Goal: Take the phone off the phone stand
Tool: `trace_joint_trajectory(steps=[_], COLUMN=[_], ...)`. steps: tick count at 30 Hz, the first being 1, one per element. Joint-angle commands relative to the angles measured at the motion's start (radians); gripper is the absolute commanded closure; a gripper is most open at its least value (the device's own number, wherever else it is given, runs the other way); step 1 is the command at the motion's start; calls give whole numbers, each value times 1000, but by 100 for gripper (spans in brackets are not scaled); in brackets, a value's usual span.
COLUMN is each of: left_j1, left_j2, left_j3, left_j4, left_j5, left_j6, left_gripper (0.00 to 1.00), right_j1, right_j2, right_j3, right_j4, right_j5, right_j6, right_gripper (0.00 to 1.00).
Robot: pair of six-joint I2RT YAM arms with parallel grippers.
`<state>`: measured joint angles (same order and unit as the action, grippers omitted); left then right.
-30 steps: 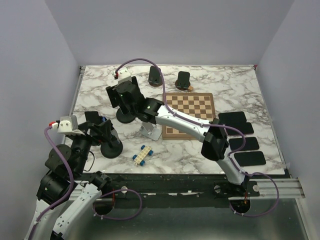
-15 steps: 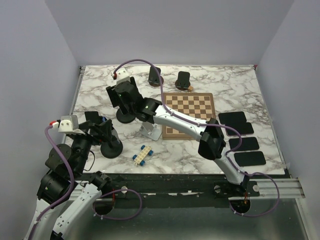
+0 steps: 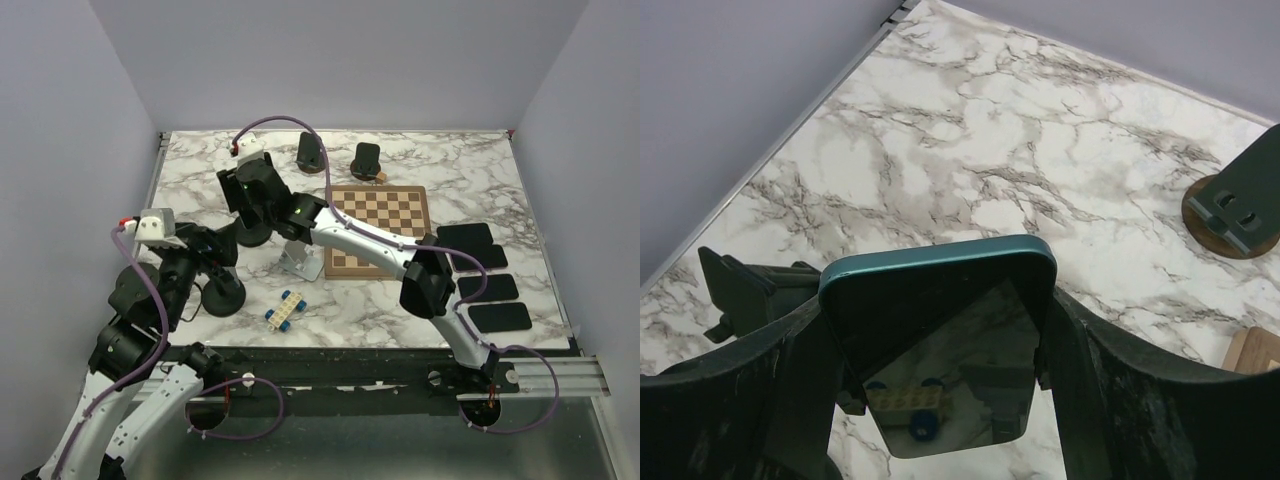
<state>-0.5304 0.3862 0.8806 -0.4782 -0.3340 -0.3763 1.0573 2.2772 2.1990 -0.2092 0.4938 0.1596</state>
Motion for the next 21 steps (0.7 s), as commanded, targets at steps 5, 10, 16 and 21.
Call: trace_joint_trajectory(steps=[5, 10, 16, 21], left_j1=[57, 207, 332, 418], left_j2=[133, 218, 302, 382], left_j3=[72, 110, 101, 95], left_j4=[119, 114, 101, 134], left_j5=[81, 243, 333, 473], left_j6=[-6, -38, -60, -71], left_gripper=[1, 1, 2, 9], right_j1=[-112, -165, -215, -245], right_j2=[-108, -149, -171, -166], right_j3=[-108, -162, -180, -184], right_j4=[17, 27, 34, 30], right_j5=[-214, -277, -356, -410], right_j6=[126, 156, 196, 228], right_gripper=[99, 99, 99, 99])
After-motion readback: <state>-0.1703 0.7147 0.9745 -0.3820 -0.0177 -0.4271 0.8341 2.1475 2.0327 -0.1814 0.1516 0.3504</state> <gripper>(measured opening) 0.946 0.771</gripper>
